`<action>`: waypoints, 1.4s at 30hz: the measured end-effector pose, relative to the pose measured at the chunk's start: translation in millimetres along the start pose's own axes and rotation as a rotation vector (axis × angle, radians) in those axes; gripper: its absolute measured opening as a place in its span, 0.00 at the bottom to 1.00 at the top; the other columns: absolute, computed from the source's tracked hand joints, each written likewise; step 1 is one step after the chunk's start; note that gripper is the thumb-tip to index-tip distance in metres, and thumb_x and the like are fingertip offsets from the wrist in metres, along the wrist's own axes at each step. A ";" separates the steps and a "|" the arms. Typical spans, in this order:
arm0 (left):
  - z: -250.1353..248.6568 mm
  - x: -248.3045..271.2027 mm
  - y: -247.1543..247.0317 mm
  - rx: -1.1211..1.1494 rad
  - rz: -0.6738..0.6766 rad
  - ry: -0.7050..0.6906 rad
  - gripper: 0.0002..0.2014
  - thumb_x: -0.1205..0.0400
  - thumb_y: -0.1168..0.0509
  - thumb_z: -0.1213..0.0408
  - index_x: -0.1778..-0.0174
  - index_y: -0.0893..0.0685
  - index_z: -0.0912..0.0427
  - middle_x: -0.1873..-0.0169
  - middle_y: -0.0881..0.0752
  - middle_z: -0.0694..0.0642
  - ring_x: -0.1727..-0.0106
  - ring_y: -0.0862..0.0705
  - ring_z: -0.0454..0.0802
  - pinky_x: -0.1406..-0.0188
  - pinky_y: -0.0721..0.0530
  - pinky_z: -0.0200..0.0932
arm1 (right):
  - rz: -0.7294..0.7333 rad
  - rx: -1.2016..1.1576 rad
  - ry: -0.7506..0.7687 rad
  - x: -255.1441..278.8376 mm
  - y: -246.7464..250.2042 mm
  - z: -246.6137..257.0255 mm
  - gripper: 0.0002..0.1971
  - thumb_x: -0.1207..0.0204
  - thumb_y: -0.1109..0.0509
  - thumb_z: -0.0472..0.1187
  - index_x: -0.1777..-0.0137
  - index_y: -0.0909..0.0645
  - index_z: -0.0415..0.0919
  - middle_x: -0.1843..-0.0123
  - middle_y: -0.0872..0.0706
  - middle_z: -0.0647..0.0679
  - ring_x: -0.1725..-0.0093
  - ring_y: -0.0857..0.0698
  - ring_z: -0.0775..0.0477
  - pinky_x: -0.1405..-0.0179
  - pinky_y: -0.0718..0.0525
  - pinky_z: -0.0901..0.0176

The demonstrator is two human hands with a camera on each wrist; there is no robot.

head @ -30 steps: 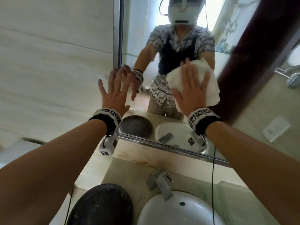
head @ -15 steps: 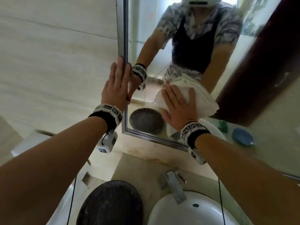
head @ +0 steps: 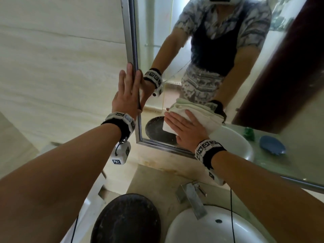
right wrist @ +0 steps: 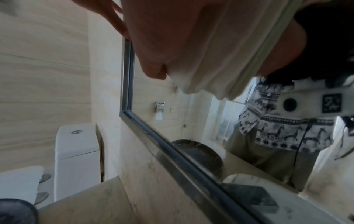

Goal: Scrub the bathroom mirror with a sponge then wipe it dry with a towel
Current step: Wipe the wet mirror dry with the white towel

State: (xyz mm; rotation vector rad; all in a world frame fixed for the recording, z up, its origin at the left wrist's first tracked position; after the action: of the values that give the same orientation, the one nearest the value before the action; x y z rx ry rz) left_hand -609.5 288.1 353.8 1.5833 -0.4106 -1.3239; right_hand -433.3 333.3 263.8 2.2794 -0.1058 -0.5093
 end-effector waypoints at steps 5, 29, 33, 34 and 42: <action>1.6 -0.5 -2.2 0.079 -0.038 -0.057 0.65 0.32 0.19 0.50 0.13 0.62 0.56 0.14 0.62 0.63 0.14 0.54 0.67 0.31 0.19 0.55 | 0.052 0.020 0.004 -7.0 23.3 -28.0 0.43 0.25 0.35 0.47 0.13 0.52 0.44 0.13 0.60 0.50 0.14 0.58 0.50 0.16 0.62 0.41; 26.4 -23.7 -11.4 0.170 -0.133 -0.353 0.75 0.44 0.26 0.26 0.15 0.64 0.62 0.14 0.55 0.64 0.15 0.54 0.72 0.25 0.50 0.82 | -0.210 -0.105 -0.501 -118.4 59.2 -2.9 0.39 0.18 0.44 0.61 0.15 0.46 0.37 0.13 0.44 0.43 0.14 0.48 0.43 0.21 0.64 0.28; 24.4 -21.3 -4.5 0.276 -0.226 -0.329 0.53 0.21 0.47 0.26 0.15 0.61 0.61 0.14 0.48 0.65 0.15 0.50 0.71 0.24 0.49 0.81 | -0.153 -0.154 -0.500 -109.7 19.1 39.5 0.40 0.19 0.40 0.59 0.15 0.51 0.39 0.13 0.45 0.45 0.14 0.48 0.44 0.21 0.65 0.29; 25.2 -21.3 -3.4 0.286 -0.241 -0.317 0.48 0.18 0.50 0.29 0.15 0.61 0.61 0.14 0.47 0.65 0.15 0.49 0.71 0.24 0.48 0.80 | -0.148 -0.161 -0.519 -108.3 13.6 43.3 0.40 0.18 0.41 0.59 0.15 0.52 0.39 0.13 0.45 0.45 0.14 0.48 0.44 0.21 0.63 0.28; 23.8 -14.6 -11.0 0.258 -0.261 -0.322 0.48 0.17 0.44 0.34 0.15 0.60 0.62 0.15 0.46 0.65 0.15 0.48 0.72 0.25 0.48 0.81 | -0.160 -0.130 -0.466 -100.4 -4.8 59.2 0.35 0.16 0.42 0.55 0.15 0.49 0.40 0.14 0.46 0.47 0.15 0.49 0.45 0.20 0.65 0.32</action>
State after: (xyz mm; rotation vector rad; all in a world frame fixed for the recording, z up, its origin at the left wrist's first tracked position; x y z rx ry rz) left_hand -639.0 293.1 354.8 1.6780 -0.6078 -1.7965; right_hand -548.9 319.3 256.9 2.0149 -0.1169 -1.0932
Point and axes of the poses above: each hand's wrist, its own x-axis away from the middle knuckle, its own y-axis out of the back of the hand, z = x × y, the point moved 10 cm from there along -x, towards the middle knuckle
